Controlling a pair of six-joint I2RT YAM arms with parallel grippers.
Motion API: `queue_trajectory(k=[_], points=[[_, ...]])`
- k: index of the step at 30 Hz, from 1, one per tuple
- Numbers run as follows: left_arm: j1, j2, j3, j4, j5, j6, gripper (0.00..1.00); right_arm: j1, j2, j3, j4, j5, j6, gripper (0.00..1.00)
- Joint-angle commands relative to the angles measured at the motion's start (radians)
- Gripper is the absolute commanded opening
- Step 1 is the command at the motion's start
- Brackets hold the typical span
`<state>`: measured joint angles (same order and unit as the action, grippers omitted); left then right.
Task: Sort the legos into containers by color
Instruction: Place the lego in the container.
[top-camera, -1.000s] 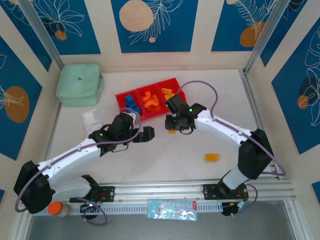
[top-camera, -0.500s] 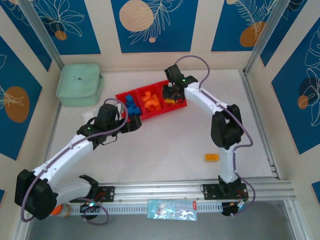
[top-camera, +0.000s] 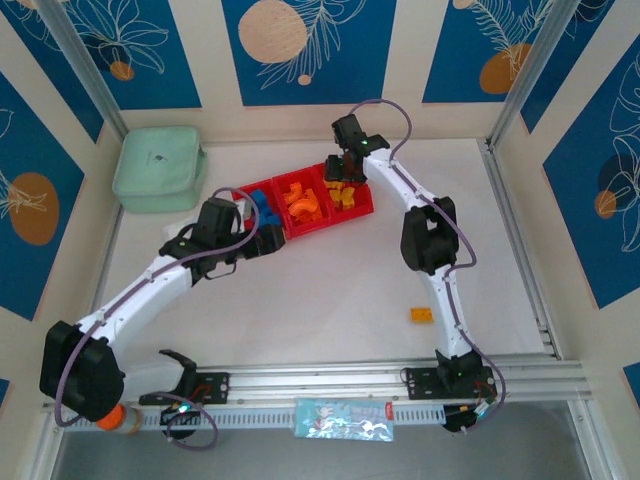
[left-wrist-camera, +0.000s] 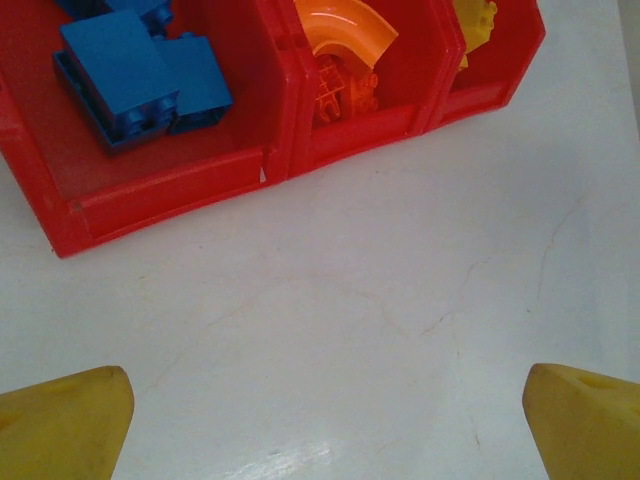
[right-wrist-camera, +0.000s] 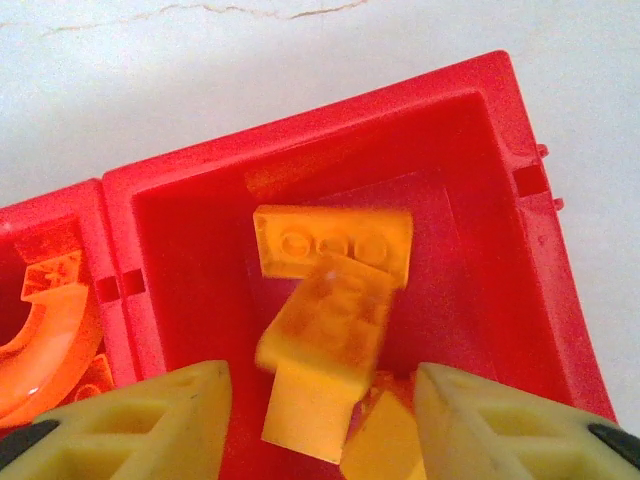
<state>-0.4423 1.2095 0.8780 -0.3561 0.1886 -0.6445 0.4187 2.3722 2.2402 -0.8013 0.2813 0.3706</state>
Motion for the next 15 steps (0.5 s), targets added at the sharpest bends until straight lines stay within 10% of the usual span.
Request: queue_trajectory(k=[1, 15], points=[[0.013, -0.002, 0.032, 0.004, 0.045, 0.034, 0.99, 0.005, -0.124, -0.040, -0.012, 0.001, -0.011, 0.55], [-0.035, -0.058, -0.023, 0.051, 0.103, 0.030, 0.99, -0.009, -0.718, -0.805, 0.084, 0.014, 0.178, 0.69]])
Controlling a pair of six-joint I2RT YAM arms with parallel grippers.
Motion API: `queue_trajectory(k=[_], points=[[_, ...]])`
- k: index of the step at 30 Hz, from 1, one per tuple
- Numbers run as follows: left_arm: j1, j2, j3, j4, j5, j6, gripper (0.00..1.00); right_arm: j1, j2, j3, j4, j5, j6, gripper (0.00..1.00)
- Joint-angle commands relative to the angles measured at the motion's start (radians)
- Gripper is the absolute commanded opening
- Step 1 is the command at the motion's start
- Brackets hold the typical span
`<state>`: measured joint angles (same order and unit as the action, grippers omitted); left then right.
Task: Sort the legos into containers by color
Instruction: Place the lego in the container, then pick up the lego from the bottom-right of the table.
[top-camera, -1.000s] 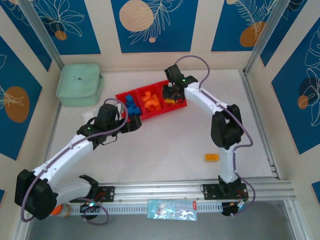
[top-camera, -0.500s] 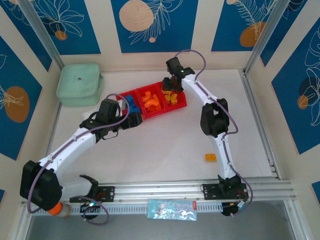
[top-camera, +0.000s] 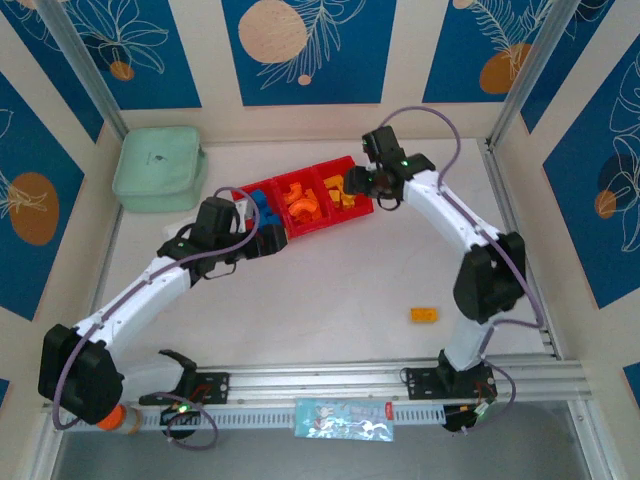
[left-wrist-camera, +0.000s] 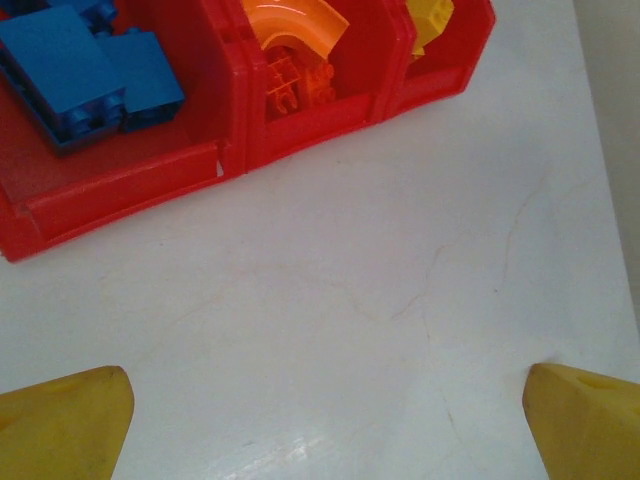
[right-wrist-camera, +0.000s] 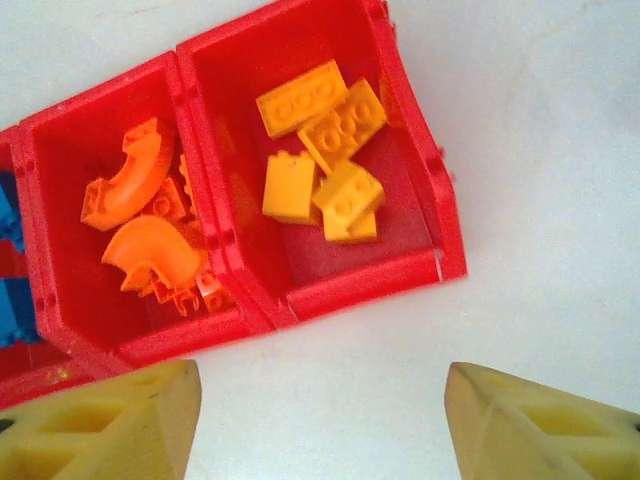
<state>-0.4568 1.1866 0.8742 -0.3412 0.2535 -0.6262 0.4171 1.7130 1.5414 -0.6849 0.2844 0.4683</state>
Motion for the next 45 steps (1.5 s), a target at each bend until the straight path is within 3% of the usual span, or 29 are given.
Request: queue_trajectory(k=[1, 13, 19, 24, 33, 40, 45], points=[[-0.032, -0.039, -0.030, 0.044, 0.038, 0.006, 0.99, -0.010, -0.102, -0.163, -0.038, 0.006, 0.107, 0.70], [-0.248, -0.012, -0.102, 0.161, -0.031, -0.057, 0.99, 0.022, -0.447, -0.628, -0.222, -0.043, 0.384, 0.88], [-0.296, 0.028, -0.110, 0.195, -0.036, -0.079, 0.99, 0.062, -0.534, -0.763, -0.326, 0.017, 0.568, 1.00], [-0.312, 0.029, -0.121, 0.208, -0.043, -0.084, 0.99, 0.080, -0.593, -0.854, -0.341, 0.032, 0.695, 0.99], [-0.316, 0.009, -0.139, 0.203, -0.052, -0.084, 0.99, 0.099, -0.575, -0.923, -0.251, 0.018, 0.826, 0.99], [-0.316, 0.004, -0.130, 0.180, -0.055, -0.076, 0.99, -0.006, -0.459, -0.903, -0.087, -0.011, 0.742, 0.99], [-0.316, 0.004, -0.127, 0.174, -0.065, -0.075, 0.99, -0.026, -0.387, -0.874, -0.034, 0.009, 0.681, 0.96]])
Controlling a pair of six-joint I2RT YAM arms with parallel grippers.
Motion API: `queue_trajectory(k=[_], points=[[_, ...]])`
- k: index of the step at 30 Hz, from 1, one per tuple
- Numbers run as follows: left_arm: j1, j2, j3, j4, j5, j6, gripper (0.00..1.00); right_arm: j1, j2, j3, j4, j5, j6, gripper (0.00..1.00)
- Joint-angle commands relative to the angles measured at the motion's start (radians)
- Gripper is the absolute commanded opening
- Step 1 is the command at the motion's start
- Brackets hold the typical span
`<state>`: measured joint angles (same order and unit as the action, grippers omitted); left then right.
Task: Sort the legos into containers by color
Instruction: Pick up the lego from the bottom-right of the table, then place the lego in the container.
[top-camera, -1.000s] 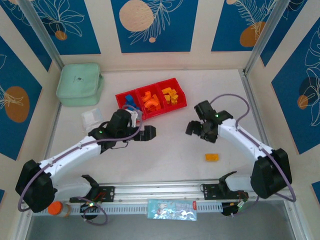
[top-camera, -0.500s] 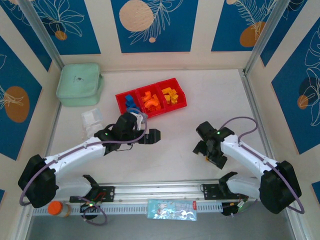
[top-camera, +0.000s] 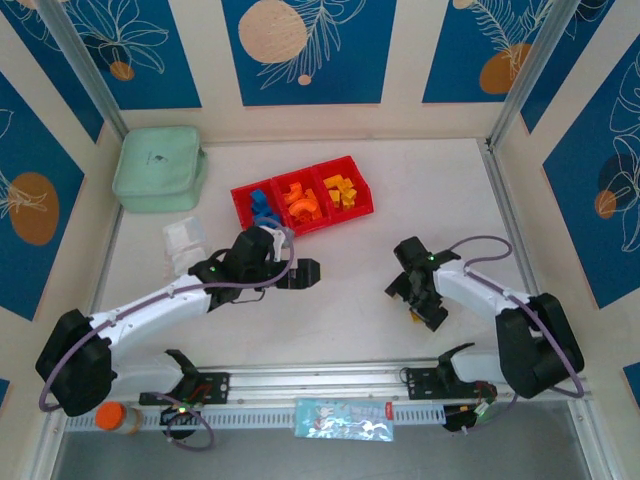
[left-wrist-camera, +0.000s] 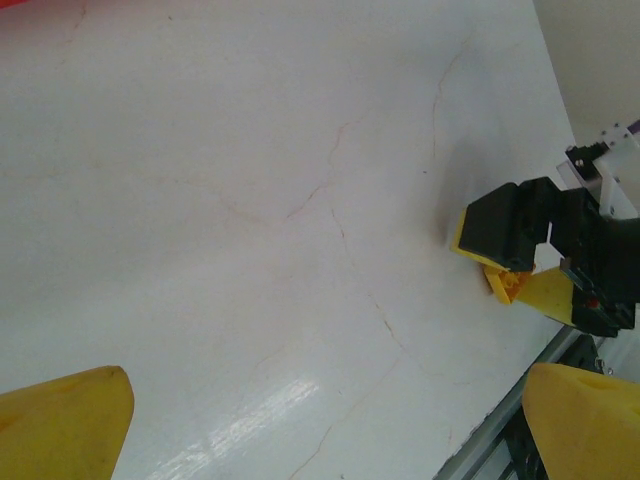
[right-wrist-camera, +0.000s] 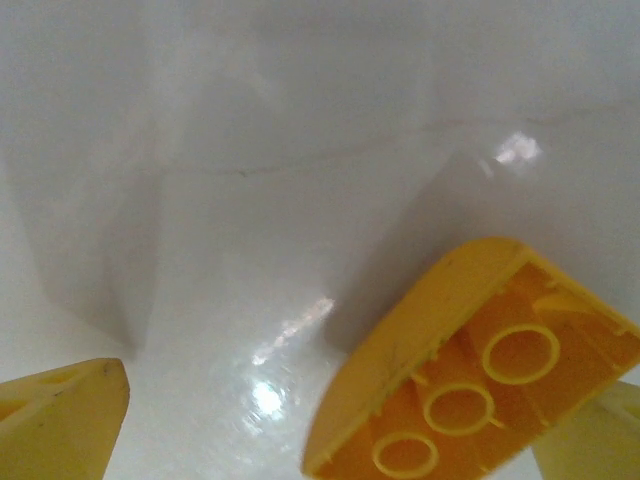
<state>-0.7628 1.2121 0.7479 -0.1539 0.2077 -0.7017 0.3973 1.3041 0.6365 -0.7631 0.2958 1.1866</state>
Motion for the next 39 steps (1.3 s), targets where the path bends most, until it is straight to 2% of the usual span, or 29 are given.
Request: queue_trajectory(k=[1, 7, 21, 30, 39], points=[[-0.010, -0.022, -0.001, -0.013, -0.021, 0.001, 0.99, -0.009, 0.032, 0.032, 0.053, -0.002, -0.049, 0.92], [-0.009, -0.008, 0.008, -0.017, -0.029, 0.001, 0.99, -0.011, 0.049, 0.015, 0.078, -0.006, -0.088, 0.69], [-0.009, 0.026, 0.037, -0.027, -0.022, 0.009, 0.99, -0.011, -0.009, 0.000, 0.064, -0.022, -0.169, 0.36], [0.015, -0.002, 0.059, -0.079, -0.057, 0.030, 0.99, 0.017, -0.032, 0.150, 0.054, -0.027, -0.350, 0.29], [0.145, -0.073, 0.050, -0.177, -0.064, 0.061, 0.99, 0.086, 0.192, 0.497, 0.084, -0.031, -0.535, 0.29]])
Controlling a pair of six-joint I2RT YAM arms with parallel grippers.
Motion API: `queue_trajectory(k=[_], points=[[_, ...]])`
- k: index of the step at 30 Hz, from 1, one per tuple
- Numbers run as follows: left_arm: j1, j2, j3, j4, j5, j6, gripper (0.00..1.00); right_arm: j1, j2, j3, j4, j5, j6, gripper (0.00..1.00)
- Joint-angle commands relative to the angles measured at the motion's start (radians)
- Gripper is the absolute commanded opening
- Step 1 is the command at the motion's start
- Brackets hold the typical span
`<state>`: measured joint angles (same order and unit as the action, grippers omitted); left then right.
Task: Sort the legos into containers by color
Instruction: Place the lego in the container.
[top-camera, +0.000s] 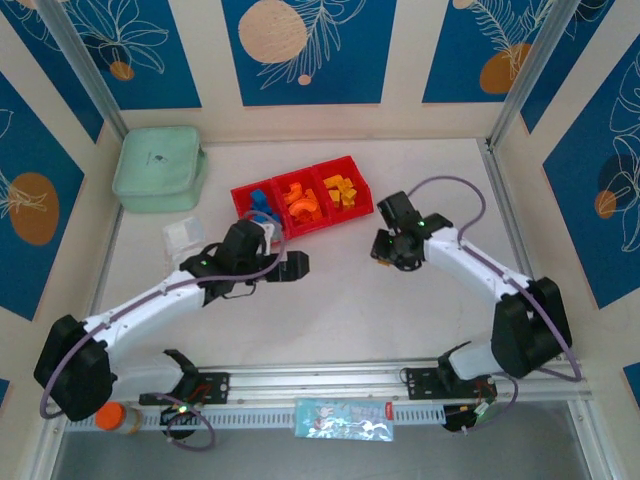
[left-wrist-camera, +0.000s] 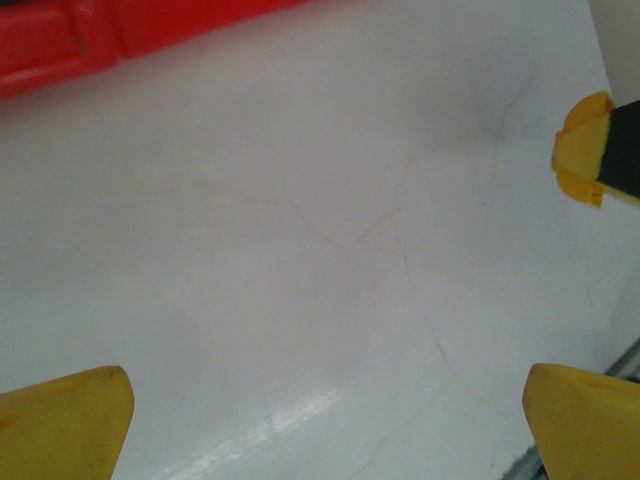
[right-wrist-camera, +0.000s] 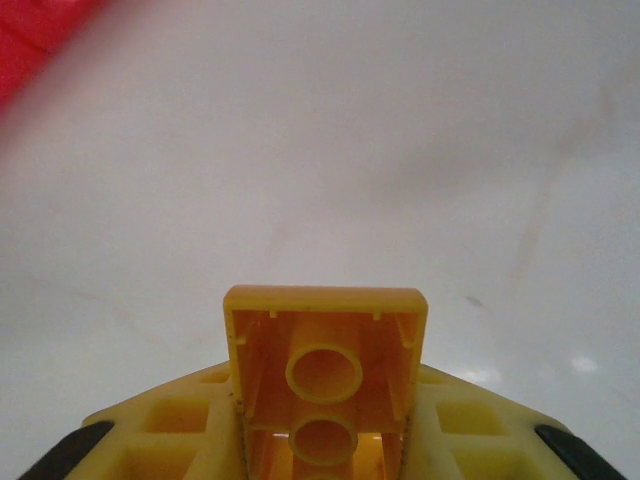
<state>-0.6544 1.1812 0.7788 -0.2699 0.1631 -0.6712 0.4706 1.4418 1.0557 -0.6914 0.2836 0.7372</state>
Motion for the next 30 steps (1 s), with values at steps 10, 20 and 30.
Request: queue_trajectory(k=[10, 20, 30], points=[[0.167, -0.118, -0.011, -0.133, -0.088, 0.029, 0.99, 0.009, 0.397, 0.494, 0.082, -0.049, -0.296, 0.31], [0.213, -0.114, -0.029, -0.102, -0.116, -0.011, 0.99, -0.038, 0.729, 0.918, -0.017, -0.011, -0.387, 0.34], [0.229, -0.080, -0.009, -0.092, -0.111, -0.009, 0.99, -0.045, 0.804, 1.070, -0.047, -0.038, -0.432, 0.59]])
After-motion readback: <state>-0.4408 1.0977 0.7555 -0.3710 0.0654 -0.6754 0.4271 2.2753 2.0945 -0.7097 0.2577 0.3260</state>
